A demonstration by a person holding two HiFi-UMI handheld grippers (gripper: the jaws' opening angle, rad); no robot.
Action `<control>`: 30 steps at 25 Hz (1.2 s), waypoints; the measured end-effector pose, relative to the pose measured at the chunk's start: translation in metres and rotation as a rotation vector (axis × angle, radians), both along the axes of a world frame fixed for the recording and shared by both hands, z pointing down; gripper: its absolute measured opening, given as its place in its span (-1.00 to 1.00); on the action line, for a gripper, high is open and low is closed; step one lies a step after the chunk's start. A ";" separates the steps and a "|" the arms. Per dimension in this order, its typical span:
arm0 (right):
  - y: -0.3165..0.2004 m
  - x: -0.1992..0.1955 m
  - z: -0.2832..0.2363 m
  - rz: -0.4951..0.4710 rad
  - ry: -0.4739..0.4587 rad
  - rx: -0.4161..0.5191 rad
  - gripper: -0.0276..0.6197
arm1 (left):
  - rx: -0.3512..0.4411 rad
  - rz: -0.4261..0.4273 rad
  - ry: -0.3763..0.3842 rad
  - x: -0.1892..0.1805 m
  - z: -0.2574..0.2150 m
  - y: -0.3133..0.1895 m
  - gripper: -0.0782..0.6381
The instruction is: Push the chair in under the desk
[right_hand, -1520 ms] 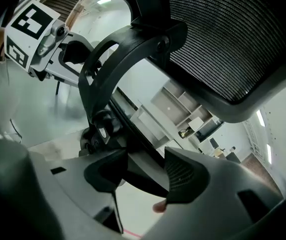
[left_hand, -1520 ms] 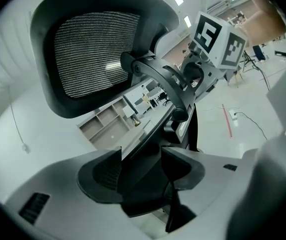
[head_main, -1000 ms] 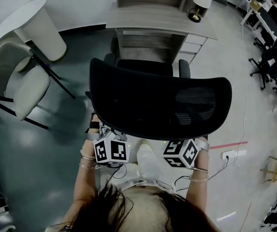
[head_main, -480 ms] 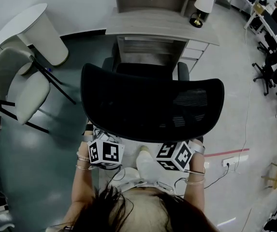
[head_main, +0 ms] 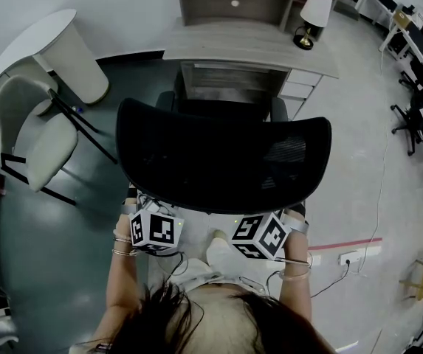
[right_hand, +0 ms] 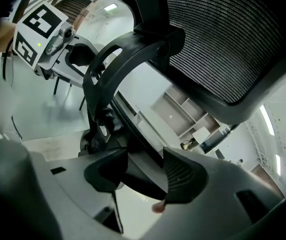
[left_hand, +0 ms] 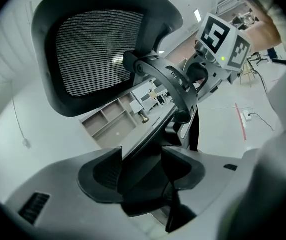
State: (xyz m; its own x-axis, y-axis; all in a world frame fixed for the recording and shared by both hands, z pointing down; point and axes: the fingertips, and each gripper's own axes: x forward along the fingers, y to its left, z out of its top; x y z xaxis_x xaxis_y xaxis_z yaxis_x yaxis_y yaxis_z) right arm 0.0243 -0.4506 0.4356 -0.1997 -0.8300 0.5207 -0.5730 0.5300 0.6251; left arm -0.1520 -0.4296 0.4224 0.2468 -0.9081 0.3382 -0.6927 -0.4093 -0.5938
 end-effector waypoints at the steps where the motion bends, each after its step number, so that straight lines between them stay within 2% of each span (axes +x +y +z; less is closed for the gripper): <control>1: -0.003 0.000 0.000 -0.005 -0.001 0.001 -0.23 | -0.001 -0.004 0.001 0.000 0.000 -0.002 -0.11; 14: -0.035 -0.009 -0.001 -0.051 -0.025 0.008 -0.23 | -0.005 -0.030 0.017 -0.008 0.000 -0.033 -0.11; 30: -0.061 -0.026 -0.002 -0.022 -0.036 -0.004 -0.23 | -0.012 -0.013 0.011 -0.024 -0.001 -0.061 -0.11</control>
